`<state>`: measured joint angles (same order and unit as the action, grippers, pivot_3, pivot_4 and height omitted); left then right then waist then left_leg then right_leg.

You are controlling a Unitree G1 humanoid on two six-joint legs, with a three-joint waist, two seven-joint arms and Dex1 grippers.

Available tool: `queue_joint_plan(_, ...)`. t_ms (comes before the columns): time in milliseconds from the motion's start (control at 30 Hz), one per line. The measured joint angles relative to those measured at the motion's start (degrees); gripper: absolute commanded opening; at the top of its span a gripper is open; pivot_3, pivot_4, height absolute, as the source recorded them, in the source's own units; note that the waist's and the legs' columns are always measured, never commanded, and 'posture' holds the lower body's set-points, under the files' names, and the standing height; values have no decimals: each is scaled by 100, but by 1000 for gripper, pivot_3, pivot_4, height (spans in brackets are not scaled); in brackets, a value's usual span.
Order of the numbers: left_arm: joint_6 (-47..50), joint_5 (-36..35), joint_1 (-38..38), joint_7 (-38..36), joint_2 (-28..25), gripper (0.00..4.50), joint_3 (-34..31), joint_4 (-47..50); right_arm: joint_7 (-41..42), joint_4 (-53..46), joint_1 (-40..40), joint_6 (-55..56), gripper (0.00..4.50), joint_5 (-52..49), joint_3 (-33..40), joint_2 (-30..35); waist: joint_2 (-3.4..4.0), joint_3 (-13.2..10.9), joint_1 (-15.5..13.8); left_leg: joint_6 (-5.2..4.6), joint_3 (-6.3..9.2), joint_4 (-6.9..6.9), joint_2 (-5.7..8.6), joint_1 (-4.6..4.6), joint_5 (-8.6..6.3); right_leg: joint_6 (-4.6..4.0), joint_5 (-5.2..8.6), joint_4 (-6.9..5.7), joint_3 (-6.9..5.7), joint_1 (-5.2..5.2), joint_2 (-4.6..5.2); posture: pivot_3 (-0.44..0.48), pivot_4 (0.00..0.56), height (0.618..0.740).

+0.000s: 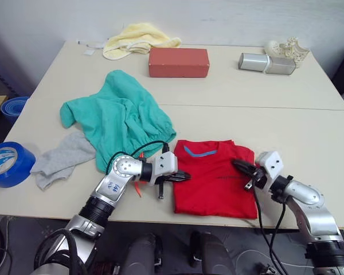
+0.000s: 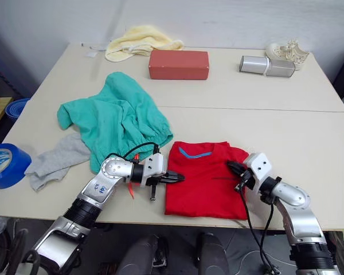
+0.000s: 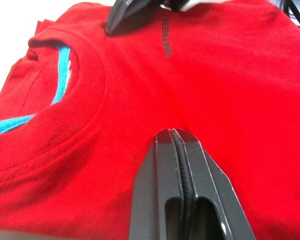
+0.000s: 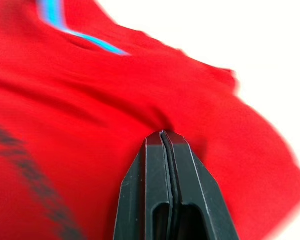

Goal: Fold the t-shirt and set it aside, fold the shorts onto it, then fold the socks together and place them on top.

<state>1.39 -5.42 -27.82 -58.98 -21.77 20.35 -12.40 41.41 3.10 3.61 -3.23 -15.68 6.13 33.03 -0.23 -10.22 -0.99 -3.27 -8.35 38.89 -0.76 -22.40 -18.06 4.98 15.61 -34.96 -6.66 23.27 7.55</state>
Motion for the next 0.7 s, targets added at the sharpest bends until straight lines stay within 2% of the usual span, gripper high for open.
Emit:
queue_joint_plan(100, -153, -57, 12, -66, -22, 25, -86, -75, -70, 113, 33, 44, 0, -50, 165, -17, 0, 0, 10, 1, -2, -2, 0, -1, 0, 0, 0, 0, 2, 3, 0, 0, 150, 740)
queue_joint_plan(200, -148, -297, 18, -131, 73, 25, -353, -203, 270, -1, 33, 116, 0, -487, 290, -197, 6, -4, 30, -1, -4, -3, 0, -15, 2, 0, 0, -2, 3, 18, 0, 0, 150, 740)
queue_joint_plan(300, -42, -614, -86, -51, 395, 25, -645, -204, 646, -360, 149, 110, 0, -702, 201, -202, 9, -7, 31, -33, -4, -1, 0, -25, 19, 1, 0, -2, 0, 23, -1, 0, 150, 740)
queue_joint_plan(400, 126, -716, -336, 204, 668, 25, -808, -225, 651, -377, 429, 60, 0, -551, -24, -204, 9, -7, 18, -33, -4, 1, 0, -27, 19, 1, -1, -2, -2, 23, -1, 0, 150, 740)
queue_joint_plan(600, 110, -95, -601, 808, 812, 25, -640, -889, 505, 222, 846, -28, 0, 188, -671, -251, 9, -7, 33, -34, -6, -1, 1, -34, 20, 1, 0, -2, -7, 31, -7, 0, 150, 740)
queue_joint_plan(700, 163, 121, -613, 1089, 828, 25, -618, -1086, 358, 567, 1090, 220, 0, 373, -724, -327, 7, -7, 76, -36, -6, 7, 1, -39, 21, 3, -2, -3, -7, 32, -7, 0, 150, 740)
